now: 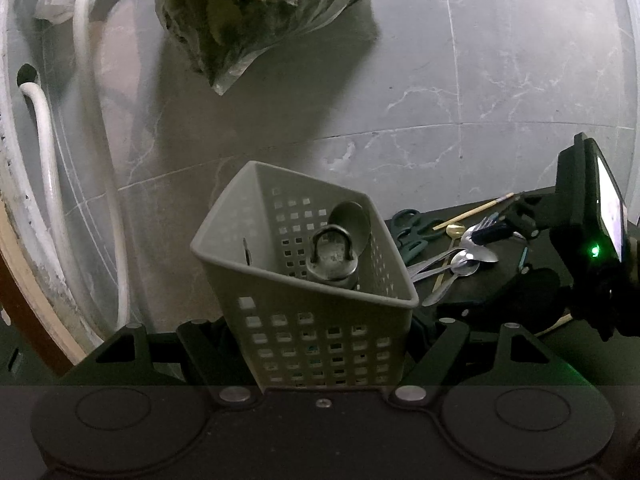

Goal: Organize utensils
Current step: 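Grasp a silver spoon from the pile with the right tool, then lift the silver spoon toward the caddy with the right tool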

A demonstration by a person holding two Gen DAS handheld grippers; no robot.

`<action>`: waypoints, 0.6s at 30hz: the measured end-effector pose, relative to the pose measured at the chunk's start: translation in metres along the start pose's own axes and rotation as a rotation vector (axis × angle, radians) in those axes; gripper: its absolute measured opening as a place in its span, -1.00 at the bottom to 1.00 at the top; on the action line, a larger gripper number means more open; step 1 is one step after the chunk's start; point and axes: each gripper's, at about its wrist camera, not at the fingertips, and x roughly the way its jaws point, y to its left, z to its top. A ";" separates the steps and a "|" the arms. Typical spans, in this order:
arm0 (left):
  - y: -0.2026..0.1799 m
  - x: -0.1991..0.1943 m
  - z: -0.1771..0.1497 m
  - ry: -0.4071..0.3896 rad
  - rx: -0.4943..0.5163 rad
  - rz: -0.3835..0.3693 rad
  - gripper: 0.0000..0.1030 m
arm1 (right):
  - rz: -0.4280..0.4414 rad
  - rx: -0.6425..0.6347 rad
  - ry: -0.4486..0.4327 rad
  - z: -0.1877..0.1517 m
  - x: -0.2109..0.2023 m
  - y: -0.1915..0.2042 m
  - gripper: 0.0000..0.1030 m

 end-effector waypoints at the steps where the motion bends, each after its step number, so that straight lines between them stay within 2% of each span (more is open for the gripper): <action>1: 0.000 0.000 0.000 0.000 0.000 -0.001 0.52 | 0.007 -0.003 -0.006 0.000 0.001 0.001 0.71; 6: 0.000 0.000 0.000 0.002 -0.006 -0.001 0.52 | 0.039 -0.017 -0.023 0.003 0.004 0.002 0.52; 13: 0.000 0.000 0.001 0.002 -0.012 0.000 0.52 | 0.067 -0.055 -0.034 0.007 0.003 0.009 0.08; 15: 0.000 0.000 0.001 0.002 -0.014 0.000 0.52 | 0.069 -0.071 -0.037 0.007 0.003 0.011 -0.07; 17: 0.000 0.000 0.001 0.002 -0.013 0.000 0.52 | 0.065 -0.082 -0.032 0.008 0.004 0.013 -0.46; 18: 0.000 0.001 0.001 0.003 -0.014 0.000 0.52 | 0.057 -0.088 -0.028 0.008 0.004 0.014 -0.50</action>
